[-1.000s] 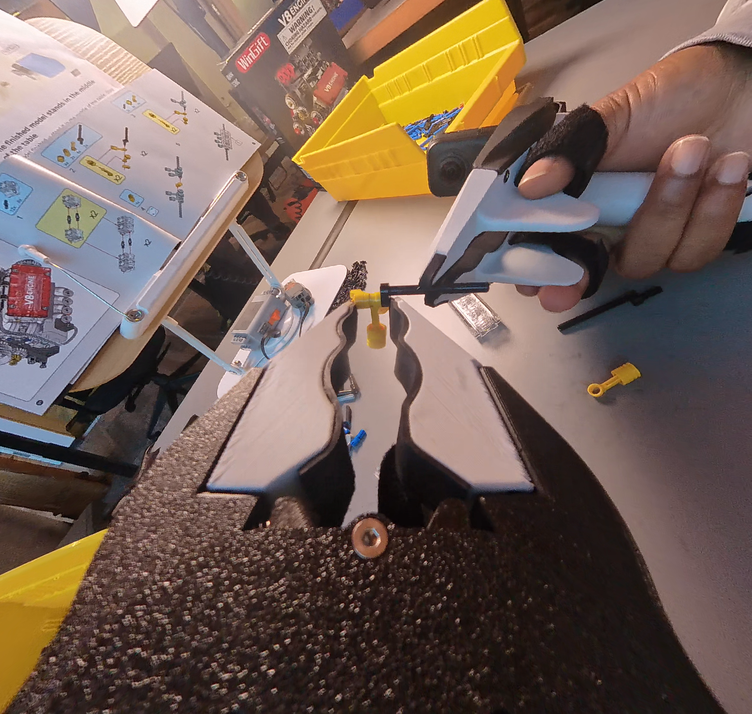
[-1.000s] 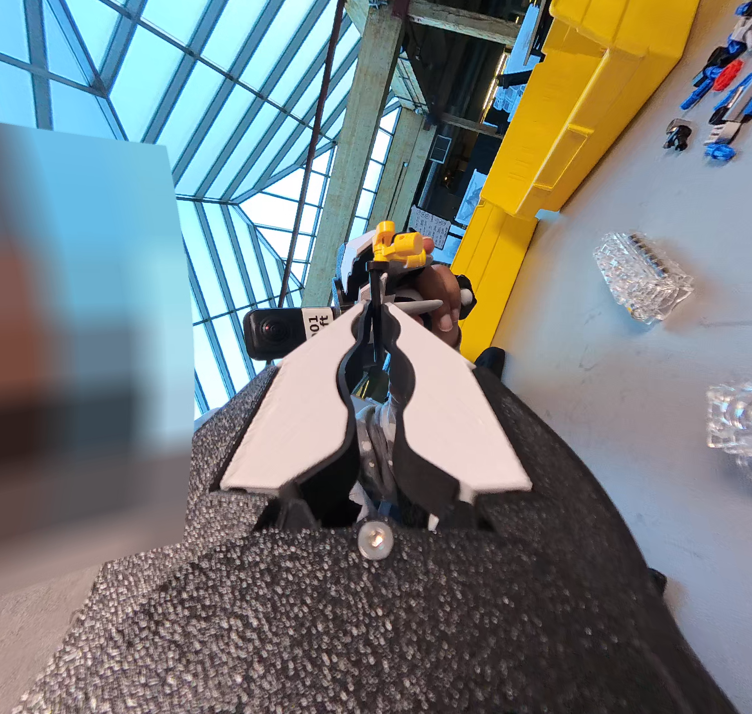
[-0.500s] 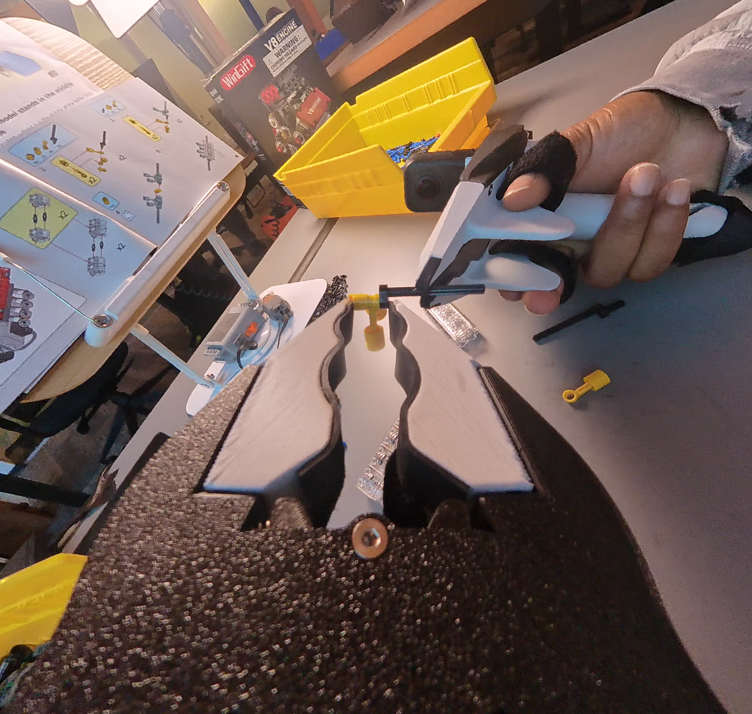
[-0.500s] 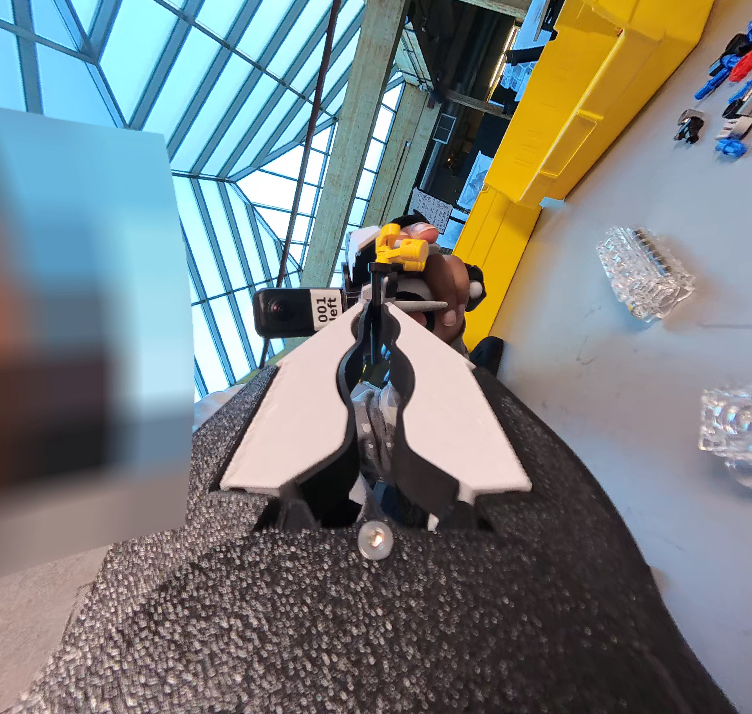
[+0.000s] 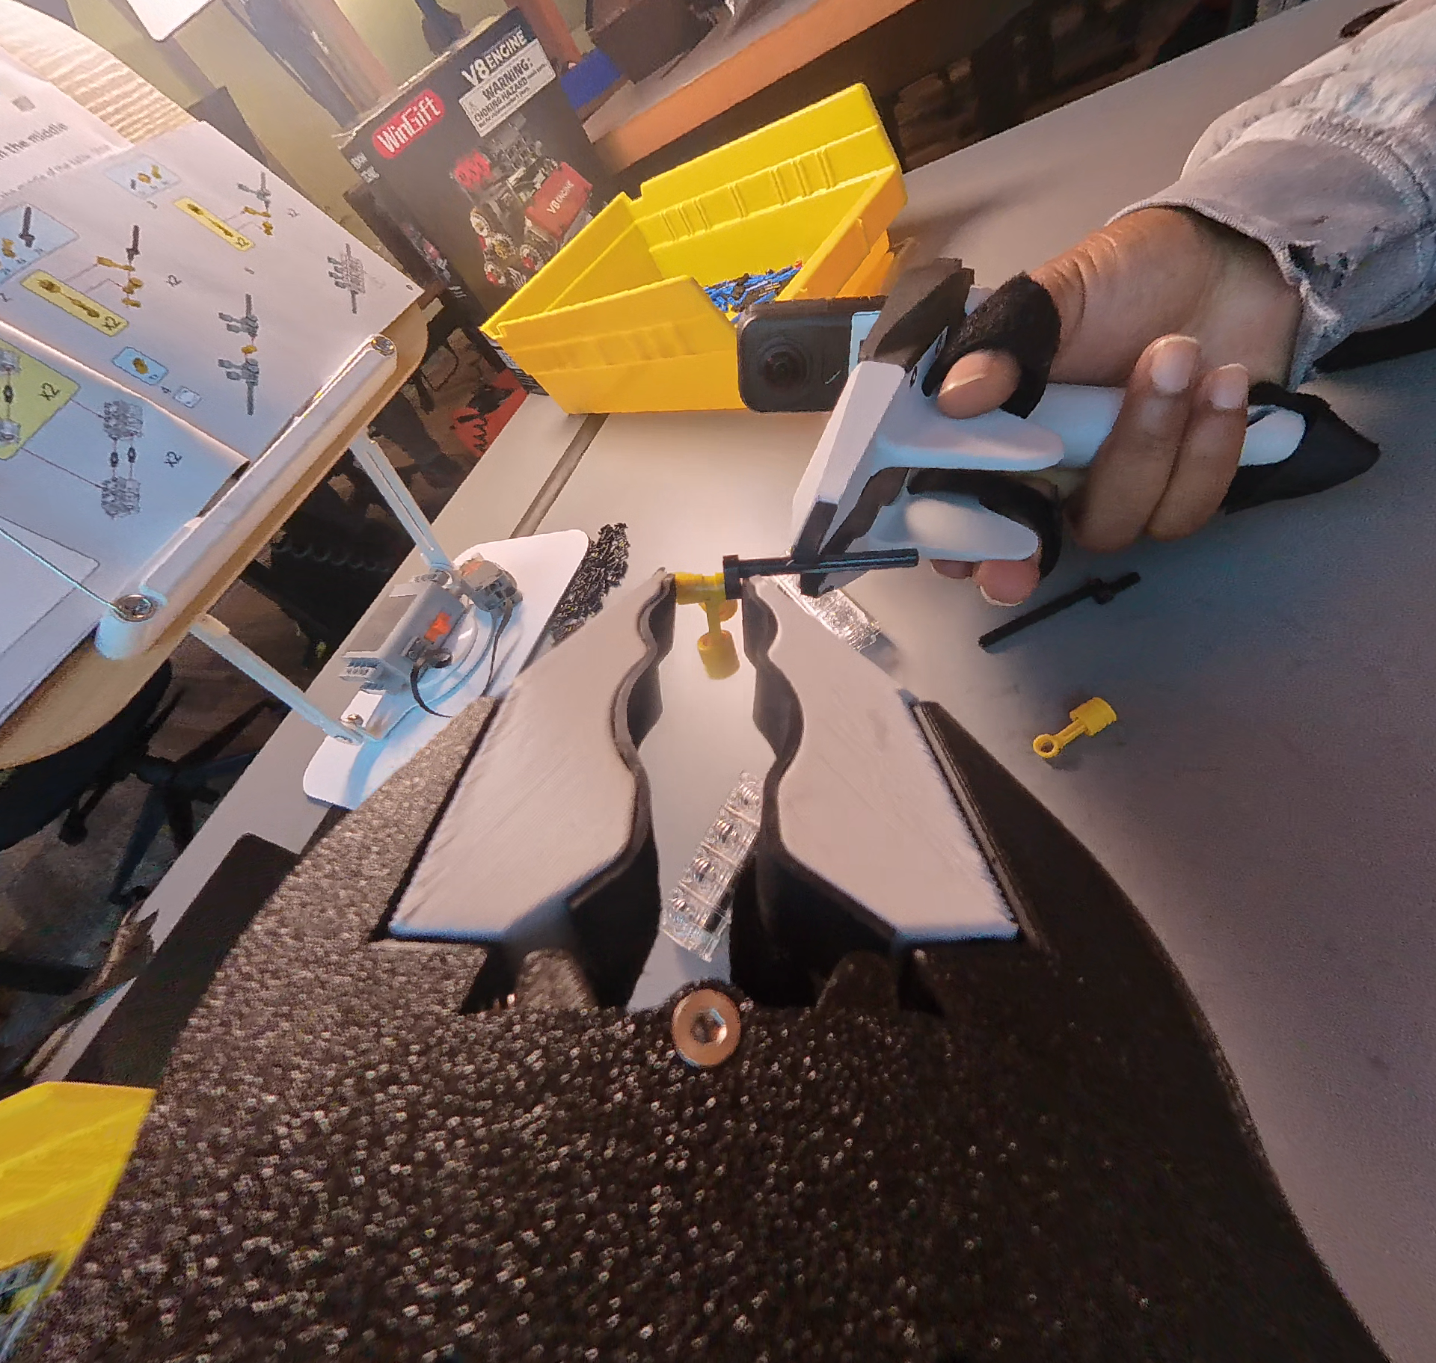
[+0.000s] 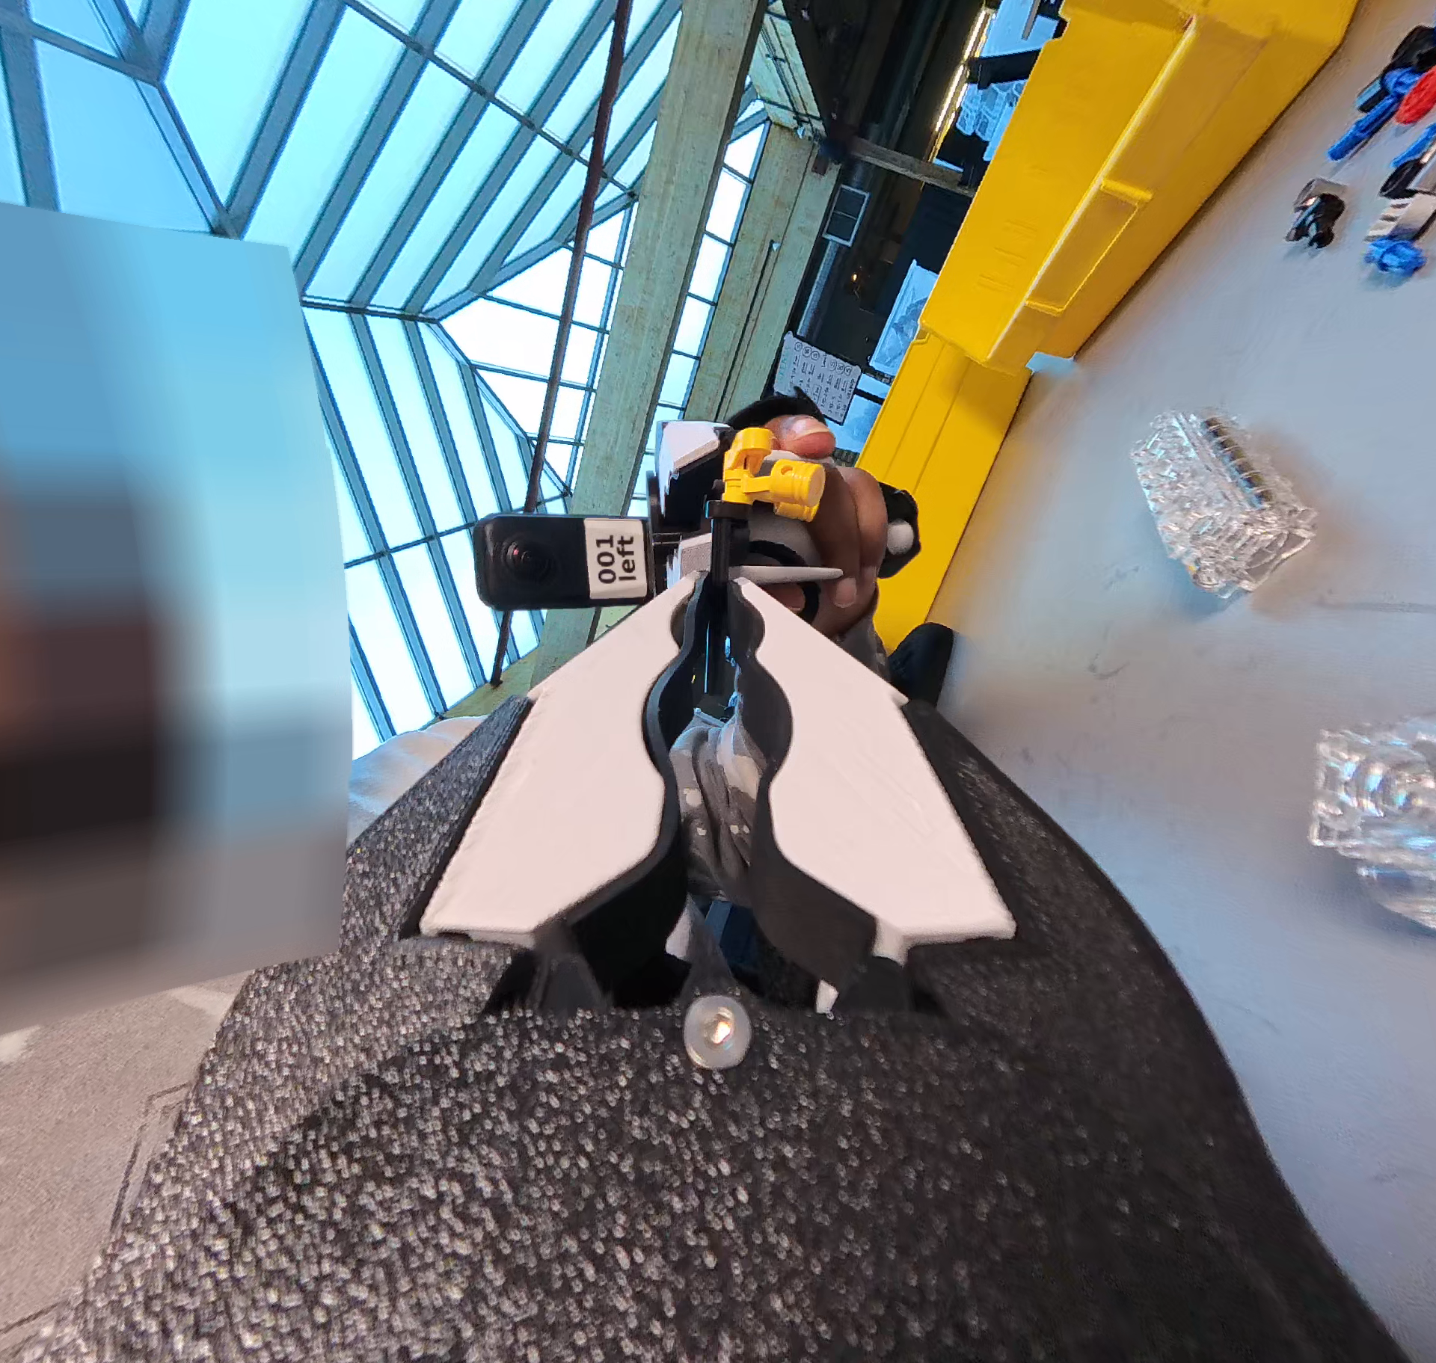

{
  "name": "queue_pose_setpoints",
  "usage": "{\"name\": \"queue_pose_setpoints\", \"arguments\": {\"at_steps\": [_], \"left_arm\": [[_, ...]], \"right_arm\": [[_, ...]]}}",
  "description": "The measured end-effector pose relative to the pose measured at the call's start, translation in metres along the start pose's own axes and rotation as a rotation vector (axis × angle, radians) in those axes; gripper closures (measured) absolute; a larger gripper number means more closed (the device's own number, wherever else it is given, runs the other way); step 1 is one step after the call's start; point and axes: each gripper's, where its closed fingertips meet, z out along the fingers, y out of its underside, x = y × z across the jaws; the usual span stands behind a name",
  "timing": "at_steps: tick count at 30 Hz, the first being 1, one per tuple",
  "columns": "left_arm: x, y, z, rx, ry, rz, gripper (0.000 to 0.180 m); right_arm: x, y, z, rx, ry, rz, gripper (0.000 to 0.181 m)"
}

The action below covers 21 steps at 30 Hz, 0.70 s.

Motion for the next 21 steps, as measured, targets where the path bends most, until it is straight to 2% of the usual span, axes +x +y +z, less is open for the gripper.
{"name": "queue_pose_setpoints", "arguments": {"at_steps": [1, 12, 16, 17, 18, 21], "left_arm": [[0.0, -0.001, 0.0, 0.006, 0.004, -0.013, 0.165], [0.0, -0.009, -0.002, 0.069, 0.048, -0.138, 0.166], [0.0, -0.006, 0.0, 0.138, 0.071, -0.205, 0.164], [0.001, -0.004, 0.0, 0.147, 0.104, -0.24, 0.157], [-0.002, -0.001, -0.002, 0.155, 0.125, -0.29, 0.15], [-0.013, 0.004, -0.005, 0.189, 0.154, -0.45, 0.149]], "right_arm": [[0.0, 0.0, 0.0, -0.003, 0.001, -0.006, 0.178], [-0.009, 0.003, 0.0, -0.029, -0.015, -0.072, 0.178], [-0.004, -0.001, -0.004, -0.068, 0.077, -0.242, 0.178], [-0.001, -0.004, -0.007, -0.076, 0.124, -0.318, 0.178], [0.001, -0.008, -0.01, -0.081, 0.161, -0.38, 0.178], [0.011, -0.021, -0.023, -0.115, 0.329, -0.613, 0.178]]}}
